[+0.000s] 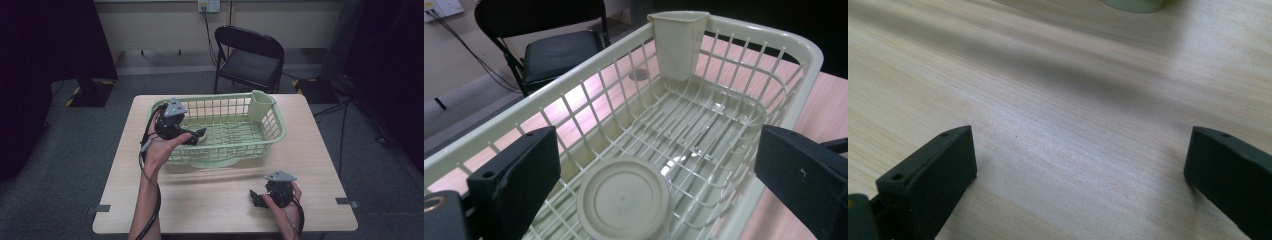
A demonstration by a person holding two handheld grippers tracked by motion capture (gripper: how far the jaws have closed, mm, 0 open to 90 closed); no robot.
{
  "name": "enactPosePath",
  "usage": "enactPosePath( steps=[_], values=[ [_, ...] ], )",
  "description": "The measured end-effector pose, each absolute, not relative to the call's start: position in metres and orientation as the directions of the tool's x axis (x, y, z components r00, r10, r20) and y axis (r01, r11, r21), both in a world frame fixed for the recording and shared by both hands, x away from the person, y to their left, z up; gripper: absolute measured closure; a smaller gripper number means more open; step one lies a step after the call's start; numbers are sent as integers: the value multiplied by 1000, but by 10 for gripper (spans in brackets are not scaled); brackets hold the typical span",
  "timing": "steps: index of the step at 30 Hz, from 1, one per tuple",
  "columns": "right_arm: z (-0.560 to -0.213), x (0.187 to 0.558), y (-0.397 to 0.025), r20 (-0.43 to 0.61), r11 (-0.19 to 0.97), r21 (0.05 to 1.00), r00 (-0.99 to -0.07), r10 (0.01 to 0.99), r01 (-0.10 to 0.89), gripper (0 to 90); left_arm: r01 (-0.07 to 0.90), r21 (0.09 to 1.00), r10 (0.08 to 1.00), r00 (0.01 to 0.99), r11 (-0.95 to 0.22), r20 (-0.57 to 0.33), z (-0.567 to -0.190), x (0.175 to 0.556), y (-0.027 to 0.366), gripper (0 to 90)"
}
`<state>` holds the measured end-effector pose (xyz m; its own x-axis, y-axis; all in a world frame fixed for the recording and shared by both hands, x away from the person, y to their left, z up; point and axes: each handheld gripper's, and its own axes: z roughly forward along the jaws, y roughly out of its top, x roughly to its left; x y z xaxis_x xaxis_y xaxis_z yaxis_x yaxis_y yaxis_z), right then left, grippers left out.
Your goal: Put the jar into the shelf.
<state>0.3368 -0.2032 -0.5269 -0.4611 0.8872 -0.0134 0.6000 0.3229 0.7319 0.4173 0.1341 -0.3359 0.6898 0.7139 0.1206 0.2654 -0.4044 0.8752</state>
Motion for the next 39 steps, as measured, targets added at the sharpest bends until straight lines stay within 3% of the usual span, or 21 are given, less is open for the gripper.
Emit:
enactPosePath(
  steps=[5,17,39],
  values=[
    [-527,337,-203,-13,323,732,-461,887,600,0,262,901,707,704,-347,67,-343,405,143,40],
    [-527,337,-203,-13,323,732,-461,887,600,0,261,896,766,631,-358,122,-358,378,152,40],
    [-527,337,-203,-13,323,732,-461,887,600,0,238,936,813,577,-261,80,-402,323,162,40]
  ],
)
